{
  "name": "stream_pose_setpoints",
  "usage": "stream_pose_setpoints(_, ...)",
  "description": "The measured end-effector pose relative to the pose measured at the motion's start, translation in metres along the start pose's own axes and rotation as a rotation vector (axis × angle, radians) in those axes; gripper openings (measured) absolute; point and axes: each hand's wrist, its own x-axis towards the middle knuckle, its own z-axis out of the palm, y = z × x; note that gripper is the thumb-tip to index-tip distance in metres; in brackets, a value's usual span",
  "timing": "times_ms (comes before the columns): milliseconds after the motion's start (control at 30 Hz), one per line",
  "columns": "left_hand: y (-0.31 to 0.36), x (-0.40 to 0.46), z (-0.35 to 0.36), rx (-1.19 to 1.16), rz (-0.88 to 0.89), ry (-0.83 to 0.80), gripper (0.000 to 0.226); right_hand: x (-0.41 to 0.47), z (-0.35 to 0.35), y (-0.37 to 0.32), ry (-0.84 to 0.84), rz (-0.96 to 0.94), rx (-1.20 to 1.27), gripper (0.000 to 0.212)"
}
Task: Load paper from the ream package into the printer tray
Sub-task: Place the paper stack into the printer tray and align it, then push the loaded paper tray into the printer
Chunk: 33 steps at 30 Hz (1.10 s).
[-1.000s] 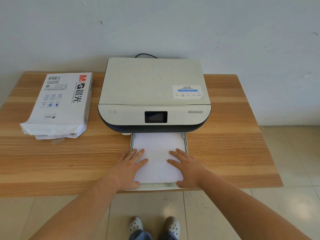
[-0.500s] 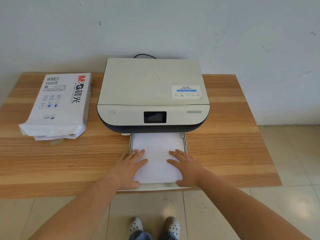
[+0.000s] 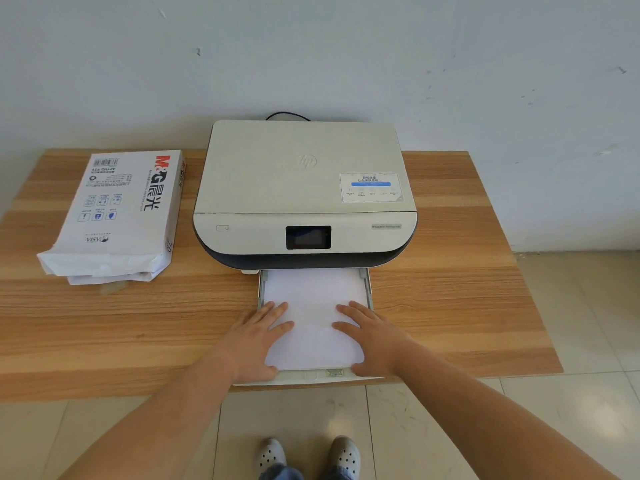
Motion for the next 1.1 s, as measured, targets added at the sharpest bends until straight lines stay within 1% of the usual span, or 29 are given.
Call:
stream_pose_setpoints(67, -0.003, -0.002, -0.004, -0.051, -0.015, 0.040, 0.086, -0.002, -0.007, 0.000, 0.047, 0.024, 0.083, 0.079)
stream_pose_setpoints(133, -0.008, -0.003, -0.012, -0.160, -0.076, 0.138, 0.081, -0.003, -0.016, 0.004, 0.195, 0.110, 0.214, 0.067)
stream_pose_setpoints(200, -0.012, -0.003, -0.023, -0.331, -0.187, 0.275, 0.069, -0.001, -0.025, 0.013, 0.361, 0.263, 0.344, 0.052)
stream_pose_setpoints(267, -0.018, 0.000, -0.031, -0.496, -0.322, 0.372, 0.054, 0.001, -0.031, 0.022, 0.431, 0.428, 0.446, 0.037)
stream_pose_setpoints(300, -0.021, 0.002, -0.034, -0.555, -0.380, 0.379, 0.048, 0.002, -0.033, 0.026, 0.434, 0.492, 0.484, 0.030)
stream_pose_setpoints(367, -0.026, 0.004, -0.037, -0.588, -0.455, 0.336, 0.036, 0.003, -0.036, 0.031, 0.421, 0.581, 0.503, 0.021)
stream_pose_setpoints(467, -0.027, 0.008, -0.038, -0.554, -0.512, 0.262, 0.022, 0.006, -0.034, 0.035, 0.361, 0.643, 0.482, 0.021)
stream_pose_setpoints(567, -0.022, 0.013, -0.037, -0.538, -0.540, 0.164, 0.025, 0.013, -0.027, 0.035, 0.250, 0.642, 0.521, 0.027)
stream_pose_setpoints(667, -0.017, 0.020, -0.034, -0.560, -0.544, 0.113, 0.027, 0.018, -0.022, 0.033, 0.168, 0.602, 0.448, 0.027)
stream_pose_setpoints(833, -0.018, 0.026, -0.031, -0.512, -0.544, 0.099, 0.022, 0.022, -0.025, 0.030, 0.145, 0.569, 0.286, 0.021)
stream_pose_setpoints(967, -0.021, 0.029, -0.032, -0.531, -0.538, 0.092, 0.025, 0.026, -0.027, 0.028, 0.090, 0.597, 0.291, 0.019)
stream_pose_setpoints(1100, -0.020, 0.032, -0.035, -0.524, -0.533, 0.079, 0.022, 0.031, -0.030, 0.028, 0.060, 0.606, 0.309, 0.016)
